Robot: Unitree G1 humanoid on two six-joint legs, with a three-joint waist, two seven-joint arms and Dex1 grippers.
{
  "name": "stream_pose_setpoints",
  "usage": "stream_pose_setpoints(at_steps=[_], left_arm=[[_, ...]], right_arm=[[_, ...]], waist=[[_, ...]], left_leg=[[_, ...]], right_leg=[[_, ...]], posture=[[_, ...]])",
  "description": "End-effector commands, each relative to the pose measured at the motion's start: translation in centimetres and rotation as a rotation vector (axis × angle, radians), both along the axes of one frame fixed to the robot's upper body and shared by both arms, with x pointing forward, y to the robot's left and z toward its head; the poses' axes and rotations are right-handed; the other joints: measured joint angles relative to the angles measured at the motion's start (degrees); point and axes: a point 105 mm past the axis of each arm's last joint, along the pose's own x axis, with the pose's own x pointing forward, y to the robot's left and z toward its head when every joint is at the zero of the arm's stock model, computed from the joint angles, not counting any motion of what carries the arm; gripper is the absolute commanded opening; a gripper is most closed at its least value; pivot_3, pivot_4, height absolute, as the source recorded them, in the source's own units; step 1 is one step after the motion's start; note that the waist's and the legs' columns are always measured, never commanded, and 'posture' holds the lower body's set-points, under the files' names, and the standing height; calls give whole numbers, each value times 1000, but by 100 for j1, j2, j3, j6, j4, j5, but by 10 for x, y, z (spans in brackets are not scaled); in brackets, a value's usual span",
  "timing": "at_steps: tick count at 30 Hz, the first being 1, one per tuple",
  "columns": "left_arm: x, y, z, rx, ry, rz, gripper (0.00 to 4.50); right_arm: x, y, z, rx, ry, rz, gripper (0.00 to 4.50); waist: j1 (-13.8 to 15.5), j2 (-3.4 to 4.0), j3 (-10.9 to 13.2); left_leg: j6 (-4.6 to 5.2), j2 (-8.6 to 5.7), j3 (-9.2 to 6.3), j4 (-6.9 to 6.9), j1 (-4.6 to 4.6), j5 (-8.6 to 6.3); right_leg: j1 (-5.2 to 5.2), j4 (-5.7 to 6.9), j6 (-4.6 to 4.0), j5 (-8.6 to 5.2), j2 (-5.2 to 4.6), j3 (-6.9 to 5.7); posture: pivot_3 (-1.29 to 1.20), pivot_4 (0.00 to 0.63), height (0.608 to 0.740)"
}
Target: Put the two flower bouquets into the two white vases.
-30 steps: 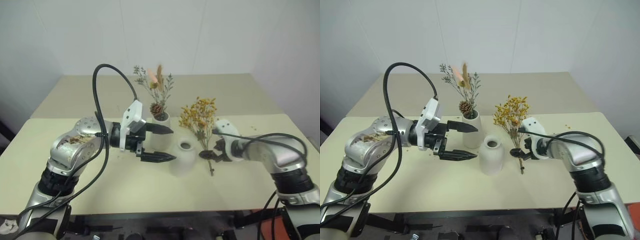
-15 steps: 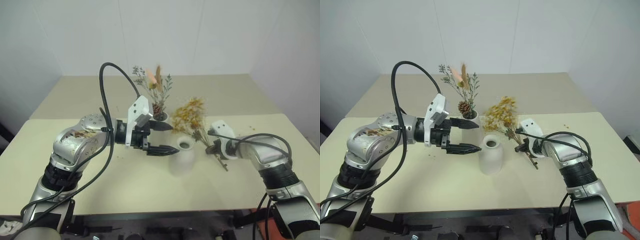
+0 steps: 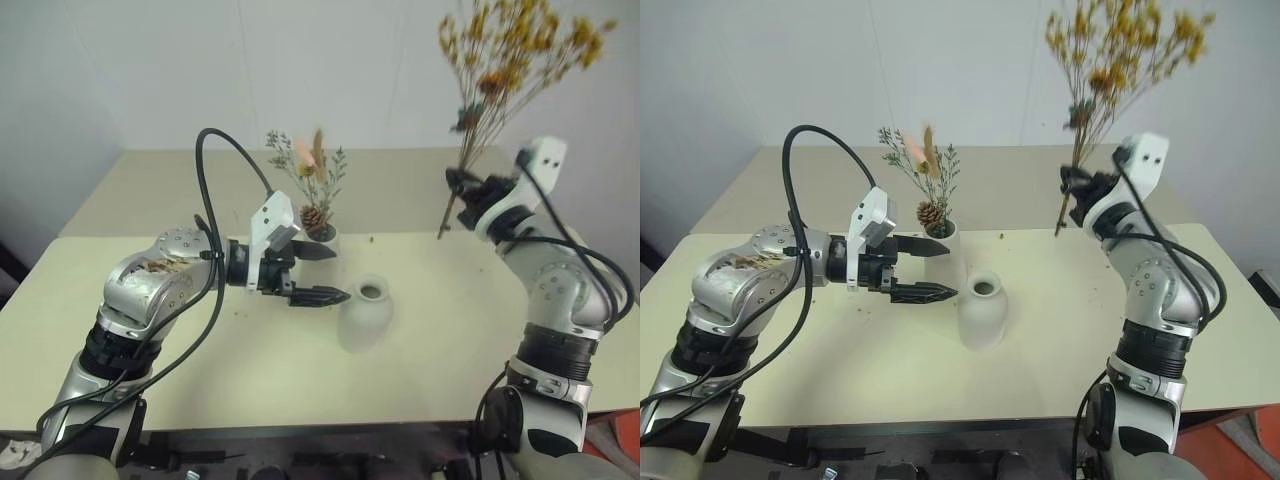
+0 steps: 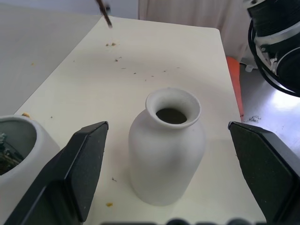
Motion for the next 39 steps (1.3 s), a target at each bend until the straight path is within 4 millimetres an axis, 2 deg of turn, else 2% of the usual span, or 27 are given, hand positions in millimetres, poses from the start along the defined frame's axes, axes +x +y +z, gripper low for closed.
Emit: stream_pose_setpoints(at_steps=[1,5,9,12,19,29,33,34,39], left_arm=[[-4,-8,9,10,-73,-38,4500],[-5,-11,10,6,-71,-47,4500],[-4,-11,9,8,-71,-47,4500],[-4,-12,9,9,-70,-45,4500],[-4,-11,9,14,-65,-45,4500],[-3,-9,10,30,-67,-46,4500],[-3,-6,9,38,-65,-44,4500],[-3,-6,9,39,-65,-44,4500],[-2,-4,10,45,-68,-42,4500]], right_arm=[[-30,29,9,-92,-144,127,12],[-51,57,-13,-215,-168,249,12],[-64,70,-23,-242,-190,319,12],[-68,74,-26,-246,-199,344,12],[-76,80,-18,-201,-247,375,12],[-72,91,-54,-226,-138,404,12],[-72,89,-59,-226,-120,410,1191],[-71,88,-61,-226,-113,409,1626],[-72,79,-66,-232,-97,396,3191]], waist=[[2,0,0],[8,0,0],[-6,0,0],[-7,0,0],[1,0,0],[0,0,0],[2,0,0],[1,0,0],[10,0,0]], left_leg=[[0,0,0,0,1,0],[0,-1,0,0,1,0],[0,0,0,1,3,0],[0,0,0,1,5,0],[0,0,-1,1,4,0],[0,0,-1,1,5,0],[0,0,-1,1,6,0],[0,0,-1,1,6,0],[0,-1,-1,1,5,0]], right_leg=[[2,0,0,0,0,0],[3,-1,1,0,-1,0],[2,1,1,-1,1,0],[2,2,1,-1,1,0],[2,0,1,-1,1,0],[3,1,1,-1,1,0],[3,2,1,-1,1,0],[3,2,1,-1,1,0],[4,0,1,-1,0,0]], posture=[[0,150,740],[0,150,740],[0,150,740],[0,150,740],[0,150,740],[0,150,740],[0,150,740],[0,150,740],[0,150,740]])
